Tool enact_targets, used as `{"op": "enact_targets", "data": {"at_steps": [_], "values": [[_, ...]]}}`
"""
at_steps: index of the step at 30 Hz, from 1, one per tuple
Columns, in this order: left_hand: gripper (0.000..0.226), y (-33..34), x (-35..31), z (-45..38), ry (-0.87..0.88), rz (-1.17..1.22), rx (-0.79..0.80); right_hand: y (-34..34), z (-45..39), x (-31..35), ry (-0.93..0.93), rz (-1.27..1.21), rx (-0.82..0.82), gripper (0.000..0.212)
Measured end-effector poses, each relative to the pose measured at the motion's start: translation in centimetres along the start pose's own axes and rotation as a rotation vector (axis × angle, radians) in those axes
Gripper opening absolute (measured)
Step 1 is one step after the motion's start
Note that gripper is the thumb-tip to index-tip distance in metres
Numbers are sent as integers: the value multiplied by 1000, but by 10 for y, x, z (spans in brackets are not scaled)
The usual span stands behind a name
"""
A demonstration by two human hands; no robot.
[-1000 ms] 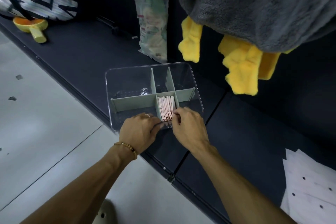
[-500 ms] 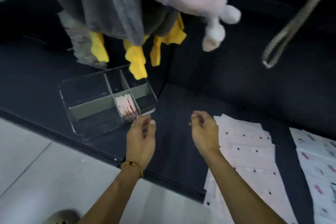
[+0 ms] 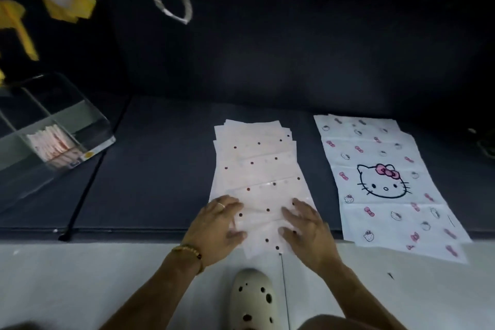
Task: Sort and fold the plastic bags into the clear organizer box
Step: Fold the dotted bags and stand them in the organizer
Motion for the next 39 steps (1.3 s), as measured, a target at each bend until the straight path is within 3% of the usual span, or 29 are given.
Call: {"op": "enact_targets", "data": {"at_steps": [3, 6, 8, 11, 13, 15, 18, 21, 24, 28, 30, 33, 39], "values": [[62, 11, -1, -4, 85, -219, 14, -3, -2, -2, -8, 13, -109, 36], [74, 16, -10, -5, 95, -229, 0, -5, -6, -4, 1, -1, -143, 31], [68, 18, -21, -7, 162, -230, -21, -14, -7, -2, -7, -86, -189, 26], [59, 4, -29, -12, 189, -83, -85, -32, -13, 11, -81, -173, -273, 21], [60, -17, -18, -14, 70, 88, -133, -42, -21, 26, -102, -192, -315, 23], [50, -44, 7, -12, -67, 215, -168, -44, -31, 43, -93, -263, -283, 41], [33, -86, 51, 0, -166, 304, -168, -25, -48, 78, -187, -269, 6, 92], [34, -119, 95, 15, -271, 376, -157, -3, -66, 119, -410, -82, 182, 110], [30, -135, 129, 29, -369, 430, -123, 13, -82, 152, -504, -35, 194, 87], [22, -144, 159, 50, -533, 536, -237, 23, -98, 174, -415, -192, 124, 33], [13, -140, 168, 58, -612, 659, -315, 27, -107, 174, -309, -328, 85, 17], [19, -123, 178, 63, -718, 747, -284, 33, -119, 167, -98, -495, 33, 7], [25, -108, 191, 53, -887, 439, -310, 41, -136, 161, 64, -417, 19, 18]]}}
Point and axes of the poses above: each hand's wrist, its own z-axis away from the middle knuckle, its own y-axis out of the palm, x = y × z, the point moved 5 cm from there along -z, towards the middle knuckle, and after that the axes turned 13 degrees about -y, right-handed, at the moved point
